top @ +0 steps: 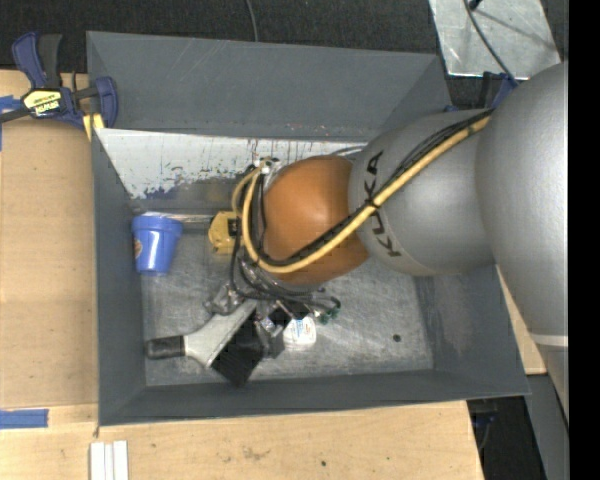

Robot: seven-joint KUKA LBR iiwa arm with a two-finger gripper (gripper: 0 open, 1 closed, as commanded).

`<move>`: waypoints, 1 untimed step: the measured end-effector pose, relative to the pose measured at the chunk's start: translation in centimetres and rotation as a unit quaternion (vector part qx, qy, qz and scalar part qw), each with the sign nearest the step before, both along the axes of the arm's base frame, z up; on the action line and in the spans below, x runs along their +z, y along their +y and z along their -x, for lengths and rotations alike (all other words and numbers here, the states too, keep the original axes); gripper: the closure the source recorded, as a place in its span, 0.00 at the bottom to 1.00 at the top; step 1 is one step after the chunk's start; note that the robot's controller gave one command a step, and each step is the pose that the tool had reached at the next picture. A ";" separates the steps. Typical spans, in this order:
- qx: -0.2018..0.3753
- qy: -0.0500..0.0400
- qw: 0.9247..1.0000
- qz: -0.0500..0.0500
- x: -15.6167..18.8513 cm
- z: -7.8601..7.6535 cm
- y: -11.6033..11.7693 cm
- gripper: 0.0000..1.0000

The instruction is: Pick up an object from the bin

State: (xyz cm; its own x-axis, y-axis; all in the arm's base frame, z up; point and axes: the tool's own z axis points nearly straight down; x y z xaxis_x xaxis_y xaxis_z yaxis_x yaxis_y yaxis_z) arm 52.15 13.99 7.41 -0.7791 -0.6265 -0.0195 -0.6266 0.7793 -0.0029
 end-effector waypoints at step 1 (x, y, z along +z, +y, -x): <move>0.000 0.000 1.000 0.000 0.0 0.0 0.0 1.00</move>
Offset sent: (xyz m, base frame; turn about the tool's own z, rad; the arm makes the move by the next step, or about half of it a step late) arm 0.0005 -0.0085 0.1318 -0.0134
